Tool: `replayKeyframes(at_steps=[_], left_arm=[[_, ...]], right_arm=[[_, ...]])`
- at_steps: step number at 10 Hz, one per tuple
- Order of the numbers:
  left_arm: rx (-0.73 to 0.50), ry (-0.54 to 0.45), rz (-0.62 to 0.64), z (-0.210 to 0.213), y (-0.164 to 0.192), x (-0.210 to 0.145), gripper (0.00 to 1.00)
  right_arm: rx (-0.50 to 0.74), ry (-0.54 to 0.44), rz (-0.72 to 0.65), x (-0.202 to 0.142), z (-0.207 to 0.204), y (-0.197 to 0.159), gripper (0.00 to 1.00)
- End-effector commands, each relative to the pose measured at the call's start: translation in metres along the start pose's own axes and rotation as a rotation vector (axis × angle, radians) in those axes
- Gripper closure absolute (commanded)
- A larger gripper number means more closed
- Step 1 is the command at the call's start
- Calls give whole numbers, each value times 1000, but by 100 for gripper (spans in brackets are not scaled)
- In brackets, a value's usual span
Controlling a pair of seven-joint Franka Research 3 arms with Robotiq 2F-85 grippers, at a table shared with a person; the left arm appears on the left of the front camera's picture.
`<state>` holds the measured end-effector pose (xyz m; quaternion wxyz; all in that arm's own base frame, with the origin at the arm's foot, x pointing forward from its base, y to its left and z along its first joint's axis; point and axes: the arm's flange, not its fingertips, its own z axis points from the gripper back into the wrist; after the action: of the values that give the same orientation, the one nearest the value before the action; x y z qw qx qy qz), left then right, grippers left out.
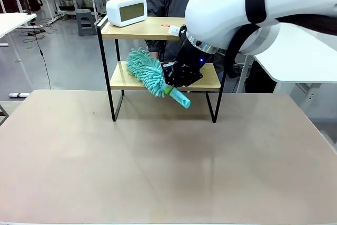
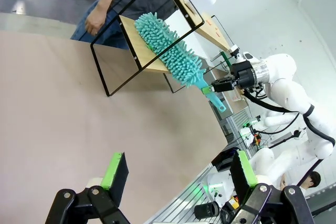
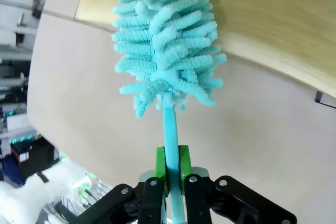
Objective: Clean the shelf.
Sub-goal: Clean the specific tier of the Shelf with the Duster once objects are removed.
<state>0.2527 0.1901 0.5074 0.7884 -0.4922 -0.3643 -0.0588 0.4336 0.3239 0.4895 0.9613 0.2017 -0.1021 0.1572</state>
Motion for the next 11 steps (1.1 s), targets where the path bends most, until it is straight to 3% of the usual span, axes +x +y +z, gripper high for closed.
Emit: replayKeyframes(at_steps=[1,2,4,6,8,11], left_arm=[[-14,-13,-18,-1,-2,2,0],[-14,-13,-18,-1,-2,2,0],[-14,-13,-18,-1,-2,2,0],[-14,-13,-18,-1,-2,2,0],[-14,-13,-18,-1,-2,2,0],[-14,-13,-18,-1,-2,2,0]], right_arm=[[43,107,117,-8,4,-17,88],[26,152,188,-21,16,-31,88],[245,306,476,-58,51,-63,88],[373,343,556,-101,88,-101,88],[467,246,507,-127,113,-134,88],[528,225,506,-139,124,-148,88]])
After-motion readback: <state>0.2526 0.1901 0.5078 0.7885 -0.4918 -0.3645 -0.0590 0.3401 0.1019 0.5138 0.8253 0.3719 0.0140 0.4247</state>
